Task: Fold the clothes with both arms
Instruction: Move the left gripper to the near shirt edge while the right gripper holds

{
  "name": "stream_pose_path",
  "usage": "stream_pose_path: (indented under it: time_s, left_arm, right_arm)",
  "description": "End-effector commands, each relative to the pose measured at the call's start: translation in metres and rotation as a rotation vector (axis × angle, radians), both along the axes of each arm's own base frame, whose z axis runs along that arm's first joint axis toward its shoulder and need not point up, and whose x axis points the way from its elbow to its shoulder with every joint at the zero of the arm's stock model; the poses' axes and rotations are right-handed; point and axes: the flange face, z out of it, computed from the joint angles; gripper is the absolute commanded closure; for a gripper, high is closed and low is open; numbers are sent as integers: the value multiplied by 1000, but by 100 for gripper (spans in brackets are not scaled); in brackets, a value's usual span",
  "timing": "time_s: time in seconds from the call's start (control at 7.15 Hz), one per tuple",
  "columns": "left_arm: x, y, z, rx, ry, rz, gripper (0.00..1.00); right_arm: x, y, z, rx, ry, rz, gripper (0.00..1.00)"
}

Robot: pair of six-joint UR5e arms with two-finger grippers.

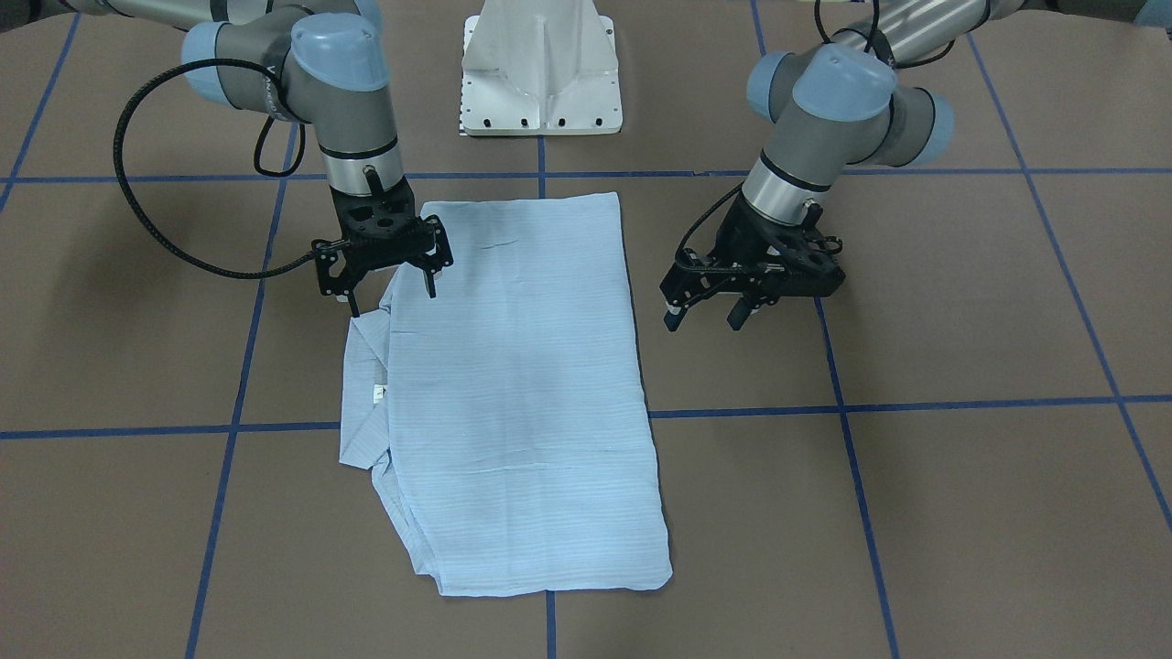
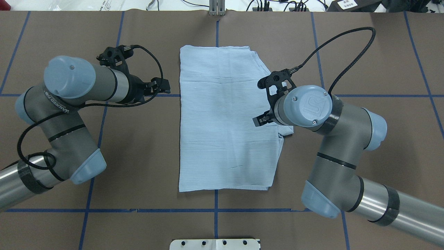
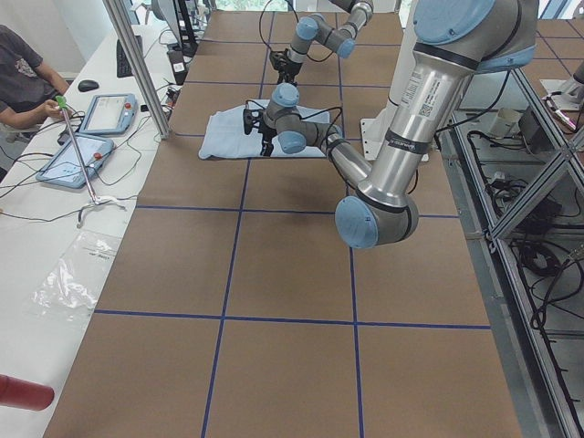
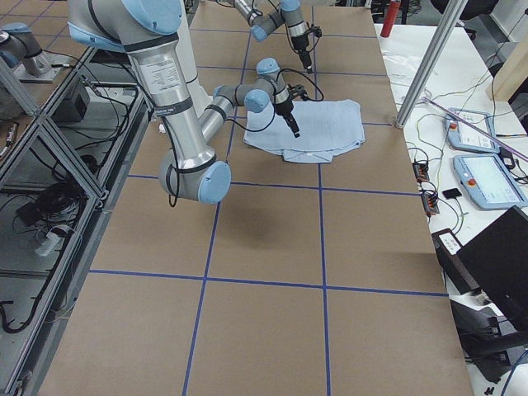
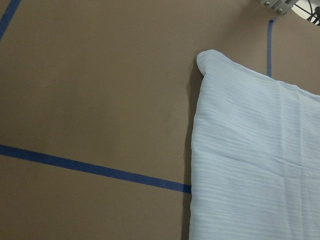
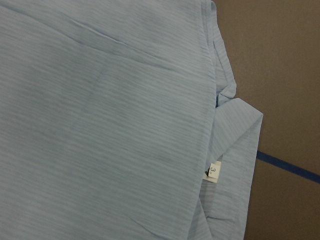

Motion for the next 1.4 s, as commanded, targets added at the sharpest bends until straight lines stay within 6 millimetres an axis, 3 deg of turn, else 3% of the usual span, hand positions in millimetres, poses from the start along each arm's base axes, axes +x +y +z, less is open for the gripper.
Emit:
stream_pose_path:
  time_s: [0.0, 0.28, 0.42, 0.7, 0.84, 1.12, 1.26]
  left_arm:
    - [38, 45, -21, -79, 45, 47, 0]
    - [61, 97, -47, -163, 5, 69, 0]
    - [79, 135, -55, -170, -42, 88, 0]
    - [119, 192, -38, -199, -107, 128, 1]
    - [124, 193, -27, -203, -130, 127, 2]
    - [127, 197, -24, -205, -138, 134, 6]
    - [131, 197, -21, -208, -146, 135, 13]
  right_arm:
    - [21, 6, -1, -101, -66, -5, 0]
    - [39, 24, 3, -219, -134, 59, 0]
    - [52, 35, 4, -237, -153, 49, 0]
    - [56, 40, 11, -256, -148, 49, 0]
    - [57, 40, 11, -259, -151, 55, 0]
    - [57, 40, 11, -260, -150, 55, 0]
    - [57, 40, 12, -260, -150, 55, 0]
